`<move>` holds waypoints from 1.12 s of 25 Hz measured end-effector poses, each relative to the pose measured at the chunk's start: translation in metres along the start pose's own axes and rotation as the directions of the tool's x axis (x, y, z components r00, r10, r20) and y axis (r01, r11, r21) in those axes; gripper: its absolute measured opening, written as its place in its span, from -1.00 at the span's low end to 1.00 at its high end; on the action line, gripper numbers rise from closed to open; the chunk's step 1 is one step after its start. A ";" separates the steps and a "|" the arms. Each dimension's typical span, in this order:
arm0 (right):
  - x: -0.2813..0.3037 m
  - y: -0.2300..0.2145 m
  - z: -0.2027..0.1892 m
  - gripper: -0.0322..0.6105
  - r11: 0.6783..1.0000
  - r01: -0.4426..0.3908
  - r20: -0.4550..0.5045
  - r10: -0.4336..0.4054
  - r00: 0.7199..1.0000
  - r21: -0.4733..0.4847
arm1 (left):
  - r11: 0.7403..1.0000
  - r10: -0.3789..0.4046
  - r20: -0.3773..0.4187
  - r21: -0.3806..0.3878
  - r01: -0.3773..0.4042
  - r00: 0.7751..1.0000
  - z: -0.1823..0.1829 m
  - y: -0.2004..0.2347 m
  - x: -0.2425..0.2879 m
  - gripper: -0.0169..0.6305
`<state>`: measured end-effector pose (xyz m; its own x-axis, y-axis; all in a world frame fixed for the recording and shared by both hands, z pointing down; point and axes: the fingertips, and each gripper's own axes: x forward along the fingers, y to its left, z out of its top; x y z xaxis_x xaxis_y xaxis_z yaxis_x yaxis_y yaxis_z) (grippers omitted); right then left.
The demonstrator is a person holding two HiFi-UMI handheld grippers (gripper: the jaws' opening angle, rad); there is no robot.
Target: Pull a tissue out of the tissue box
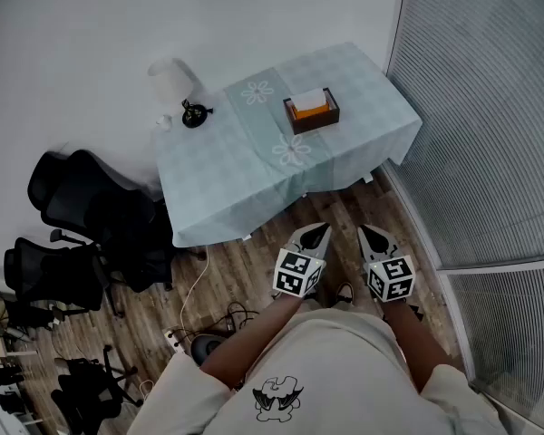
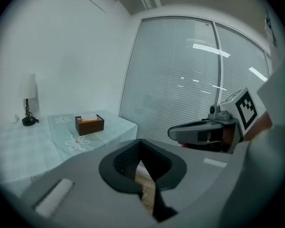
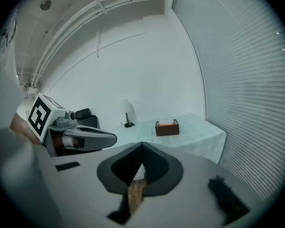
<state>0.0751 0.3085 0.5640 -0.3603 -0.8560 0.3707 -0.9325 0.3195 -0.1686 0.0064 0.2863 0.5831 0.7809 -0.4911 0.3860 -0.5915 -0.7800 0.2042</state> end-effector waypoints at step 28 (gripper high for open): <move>0.050 0.047 0.006 -0.86 0.997 -0.073 -0.013 0.073 0.997 0.002 | 0.999 -0.001 0.012 -0.045 0.002 1.000 -0.001 0.049 -0.018 -0.93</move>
<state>0.0138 0.2785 0.5691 -0.4277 -0.8249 0.3696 -0.9036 0.3805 -0.1967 -0.0373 0.2573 0.5870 0.7841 -0.4947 0.3747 -0.5984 -0.7628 0.2450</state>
